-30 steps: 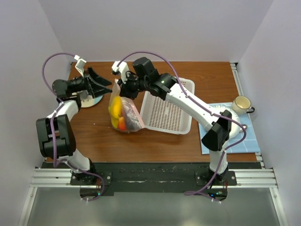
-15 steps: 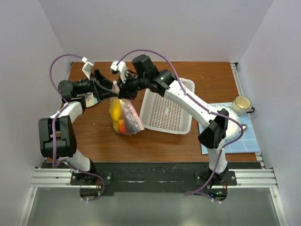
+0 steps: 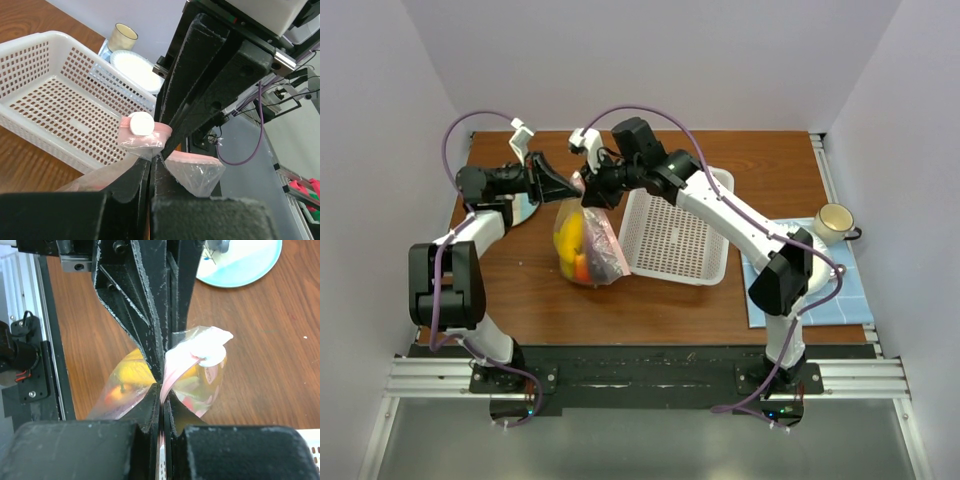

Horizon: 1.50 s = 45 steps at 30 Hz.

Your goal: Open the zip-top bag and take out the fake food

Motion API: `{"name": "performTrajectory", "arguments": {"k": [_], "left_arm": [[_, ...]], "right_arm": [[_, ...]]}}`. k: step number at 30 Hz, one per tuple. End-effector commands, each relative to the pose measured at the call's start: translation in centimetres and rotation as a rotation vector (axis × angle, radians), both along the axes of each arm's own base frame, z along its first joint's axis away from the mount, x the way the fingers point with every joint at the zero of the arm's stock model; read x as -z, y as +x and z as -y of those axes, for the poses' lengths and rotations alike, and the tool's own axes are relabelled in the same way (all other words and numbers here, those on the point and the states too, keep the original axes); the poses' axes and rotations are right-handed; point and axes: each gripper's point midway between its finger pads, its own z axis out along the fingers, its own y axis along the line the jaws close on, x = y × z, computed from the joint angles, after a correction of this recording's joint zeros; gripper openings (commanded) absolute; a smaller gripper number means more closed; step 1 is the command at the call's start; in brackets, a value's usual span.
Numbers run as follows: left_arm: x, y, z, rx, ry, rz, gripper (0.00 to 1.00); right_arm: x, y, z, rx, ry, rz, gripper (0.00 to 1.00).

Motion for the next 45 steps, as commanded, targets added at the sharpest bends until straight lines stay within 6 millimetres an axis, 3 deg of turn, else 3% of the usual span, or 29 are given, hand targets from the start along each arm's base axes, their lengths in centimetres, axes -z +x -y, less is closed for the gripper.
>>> {"name": "performTrajectory", "arguments": {"k": [1, 6, 10, 12, 14, 21, 23, 24, 25, 26, 28, 30, 31, 36, 45], "left_arm": [[-0.4, -2.3, -1.2, 0.093, 0.206, 0.568, 0.01], [-1.0, -1.8, -1.3, 0.086, 0.207, 0.543, 0.12], [-1.6, -1.6, -1.4, 0.082, 0.206, 0.515, 0.3], [-1.7, -1.7, -1.4, 0.08, 0.207, 0.518, 0.31], [-1.6, -1.8, -1.3, 0.082, 0.206, 0.524, 0.3], [-1.0, -1.8, -1.2, 0.087, 0.202, 0.514, 0.01], [-0.9, -1.9, -1.2, 0.088, 0.204, 0.518, 0.0], [-0.9, -2.0, -1.2, 0.089, 0.204, 0.526, 0.0], [-0.8, -2.1, -1.2, 0.089, 0.204, 0.525, 0.0], [-0.7, -2.0, -1.3, 0.087, 0.205, 0.524, 0.0], [-0.6, -1.8, -1.5, 0.081, 0.206, 0.524, 0.0], [-0.6, -1.7, -1.7, 0.075, 0.208, 0.531, 0.0], [-0.6, -1.6, -1.8, 0.072, 0.209, 0.53, 0.0], [-0.6, -1.5, -1.8, 0.073, 0.209, 0.537, 0.0], [-0.8, -1.6, -1.8, 0.073, 0.212, 0.547, 0.0]], "right_arm": [[-6.0, 1.5, 2.5, 0.085, 0.139, 0.103, 0.0], [-5.1, 2.0, 2.8, 0.083, 0.132, 0.085, 0.0], [-3.9, 2.3, 2.3, 0.072, 0.118, 0.062, 0.0], [-3.6, 2.3, 2.1, 0.068, 0.118, 0.055, 0.0], [-3.5, 2.3, 2.0, 0.068, 0.123, 0.052, 0.0], [-3.2, 2.3, 1.2, 0.056, 0.149, 0.018, 0.0], [-3.2, 2.4, 1.0, 0.056, 0.155, 0.009, 0.02], [-3.4, 2.4, 1.0, 0.065, 0.162, 0.006, 0.1], [-3.4, 2.5, 1.1, 0.073, 0.162, 0.004, 0.38], [-3.6, 2.5, 1.2, 0.08, 0.164, 0.005, 0.48], [-4.1, 2.4, 1.6, 0.096, 0.171, 0.017, 0.57], [-4.3, 2.1, 1.7, 0.096, 0.186, 0.021, 0.58], [-5.4, 1.5, 1.9, 0.083, 0.213, 0.032, 0.6], [-6.7, 0.7, 0.8, 0.04, 0.323, 0.007, 0.61], [-9.7, 0.9, -1.1, -0.021, 0.464, -0.052, 0.55]]}}
